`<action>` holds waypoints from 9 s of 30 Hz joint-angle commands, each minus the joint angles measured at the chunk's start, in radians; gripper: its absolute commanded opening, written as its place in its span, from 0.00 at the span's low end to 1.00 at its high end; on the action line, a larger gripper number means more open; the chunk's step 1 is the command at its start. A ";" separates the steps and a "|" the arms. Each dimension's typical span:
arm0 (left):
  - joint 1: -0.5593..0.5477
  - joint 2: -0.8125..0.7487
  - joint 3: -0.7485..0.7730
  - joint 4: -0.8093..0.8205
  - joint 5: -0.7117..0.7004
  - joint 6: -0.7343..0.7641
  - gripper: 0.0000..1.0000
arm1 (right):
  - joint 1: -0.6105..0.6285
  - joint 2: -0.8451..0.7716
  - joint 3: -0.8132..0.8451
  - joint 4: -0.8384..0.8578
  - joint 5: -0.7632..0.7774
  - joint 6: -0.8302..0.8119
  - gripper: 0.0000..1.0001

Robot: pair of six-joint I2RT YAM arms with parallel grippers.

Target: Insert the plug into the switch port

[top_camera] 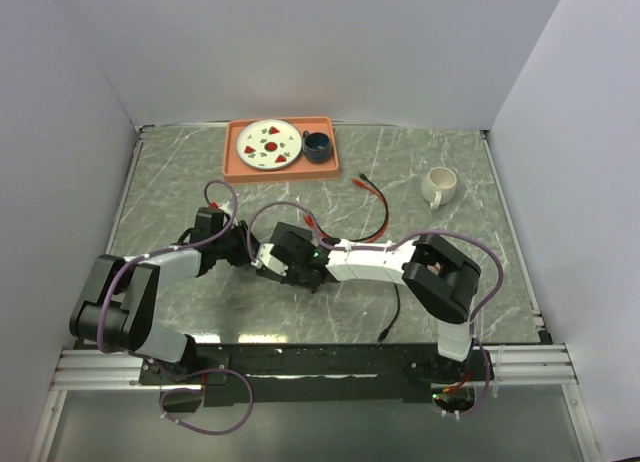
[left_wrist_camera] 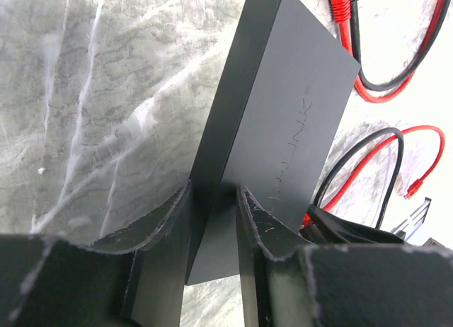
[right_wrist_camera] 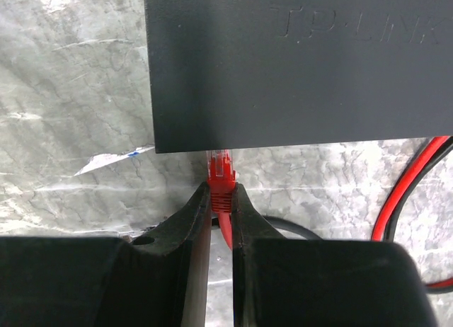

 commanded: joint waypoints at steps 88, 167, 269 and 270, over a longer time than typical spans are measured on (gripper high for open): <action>-0.293 -0.006 -0.212 0.383 -0.006 -0.378 0.01 | -0.028 0.130 0.344 0.111 0.006 0.190 0.00; -0.598 -0.480 -0.038 -0.130 -0.414 -0.181 0.82 | -0.180 -0.159 0.145 0.154 -0.052 0.232 0.99; -0.259 -0.155 0.379 -0.615 0.758 0.228 0.01 | -0.151 -0.939 -0.456 0.322 -0.336 0.178 0.84; -0.258 -0.144 0.388 -0.623 0.763 0.248 0.01 | -0.145 -0.935 -0.449 0.319 -0.310 0.167 0.83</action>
